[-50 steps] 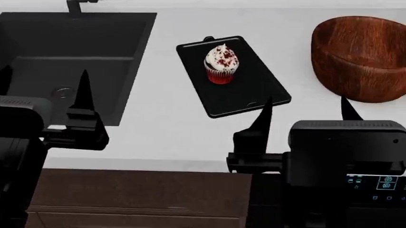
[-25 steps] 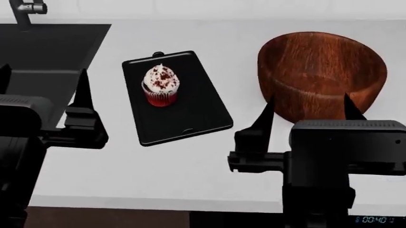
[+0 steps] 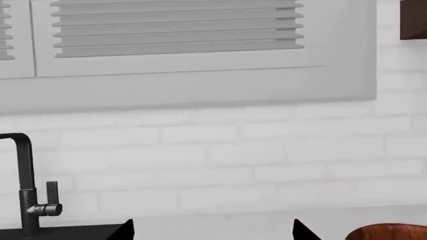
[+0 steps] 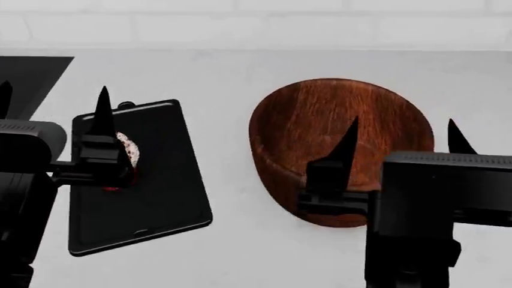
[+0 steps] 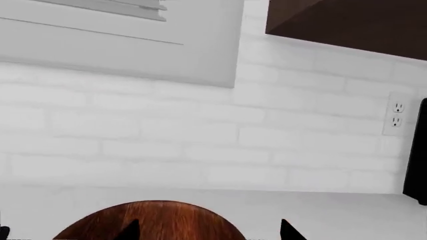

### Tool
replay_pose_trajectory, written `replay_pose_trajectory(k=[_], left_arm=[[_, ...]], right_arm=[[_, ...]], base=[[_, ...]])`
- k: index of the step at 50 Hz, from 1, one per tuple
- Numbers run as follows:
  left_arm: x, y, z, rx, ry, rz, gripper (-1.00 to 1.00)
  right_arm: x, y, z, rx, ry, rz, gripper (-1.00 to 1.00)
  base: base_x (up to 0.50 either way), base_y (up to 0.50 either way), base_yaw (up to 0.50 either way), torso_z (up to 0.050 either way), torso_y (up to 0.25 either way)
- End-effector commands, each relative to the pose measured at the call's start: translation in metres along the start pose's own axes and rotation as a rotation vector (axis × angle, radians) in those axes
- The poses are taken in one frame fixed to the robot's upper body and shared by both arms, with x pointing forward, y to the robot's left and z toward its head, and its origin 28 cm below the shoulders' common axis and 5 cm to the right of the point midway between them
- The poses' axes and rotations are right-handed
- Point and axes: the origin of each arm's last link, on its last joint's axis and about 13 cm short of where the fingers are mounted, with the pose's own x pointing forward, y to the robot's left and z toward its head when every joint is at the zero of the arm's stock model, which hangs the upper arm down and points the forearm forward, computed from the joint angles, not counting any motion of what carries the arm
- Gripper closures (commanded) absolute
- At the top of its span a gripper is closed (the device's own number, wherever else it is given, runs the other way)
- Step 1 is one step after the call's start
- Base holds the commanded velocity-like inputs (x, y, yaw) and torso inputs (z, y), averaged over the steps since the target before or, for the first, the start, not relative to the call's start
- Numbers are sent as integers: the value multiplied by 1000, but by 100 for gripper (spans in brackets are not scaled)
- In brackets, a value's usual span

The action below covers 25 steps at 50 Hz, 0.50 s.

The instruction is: Move the fresh-baked cupcake off the tray onto the counter, and place the bowl used for mixing into the sink.

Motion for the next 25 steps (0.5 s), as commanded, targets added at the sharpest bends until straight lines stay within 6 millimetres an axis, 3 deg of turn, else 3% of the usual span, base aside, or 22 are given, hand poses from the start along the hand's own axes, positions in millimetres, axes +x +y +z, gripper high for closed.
replay_pose_trajectory(k=[1, 11, 25], left_arm=[[0, 0, 0, 0, -2, 0, -100], [0, 0, 1, -4, -5, 2, -100], [0, 0, 0, 1, -5, 0, -100]], right_arm=[[-1, -1, 1, 10, -11, -7, -100], [1, 2, -1, -7, -11, 13, -100], [3, 7, -5, -46, -9, 23, -100]], base=[[340, -430, 0, 0, 0], [347, -335, 0, 0, 2], [395, 16, 0, 0, 1]])
